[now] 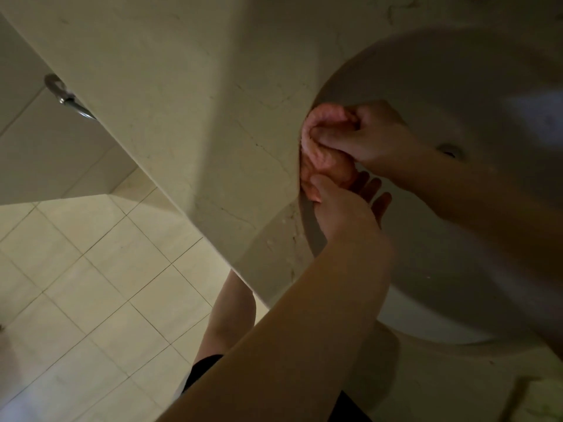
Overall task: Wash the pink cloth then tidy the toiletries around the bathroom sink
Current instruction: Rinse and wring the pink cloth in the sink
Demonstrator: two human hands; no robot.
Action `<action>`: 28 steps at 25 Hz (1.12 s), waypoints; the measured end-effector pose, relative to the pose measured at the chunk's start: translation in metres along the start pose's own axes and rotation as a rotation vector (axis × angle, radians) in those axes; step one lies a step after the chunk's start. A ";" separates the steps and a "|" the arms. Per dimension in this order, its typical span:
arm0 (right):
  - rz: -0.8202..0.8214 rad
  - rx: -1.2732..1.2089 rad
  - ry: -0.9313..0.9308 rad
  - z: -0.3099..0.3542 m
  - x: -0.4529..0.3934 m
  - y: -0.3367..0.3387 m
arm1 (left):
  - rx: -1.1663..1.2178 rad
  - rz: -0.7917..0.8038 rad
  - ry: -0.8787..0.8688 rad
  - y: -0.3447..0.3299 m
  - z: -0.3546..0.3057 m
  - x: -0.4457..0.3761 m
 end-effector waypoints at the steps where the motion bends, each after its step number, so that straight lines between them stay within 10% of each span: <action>1: -0.014 -0.076 -0.020 -0.003 0.001 0.000 | -0.090 0.037 0.056 0.003 0.002 0.007; 4: -0.001 -0.460 -0.112 -0.017 0.009 -0.012 | -0.536 0.121 -0.009 0.015 -0.013 0.030; 10: -0.032 -0.692 -0.155 -0.034 0.018 -0.029 | -1.403 0.603 -1.147 -0.082 -0.128 0.052; 16: -0.039 -0.882 -0.069 -0.037 0.033 -0.042 | -2.693 0.979 -0.892 -0.118 -0.087 -0.002; 28: -0.307 -0.727 -0.089 -0.046 0.073 -0.055 | -3.248 1.095 -0.566 -0.131 -0.061 -0.008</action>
Point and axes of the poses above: each hand's wrist, its own x-axis away from the middle knuckle, its own y-axis out of the back of the hand, z = x × y, the point moved 7 cm from there along -x, towards the middle knuckle, and after that the axes turned 3 degrees about z, right-handed, at the moved point
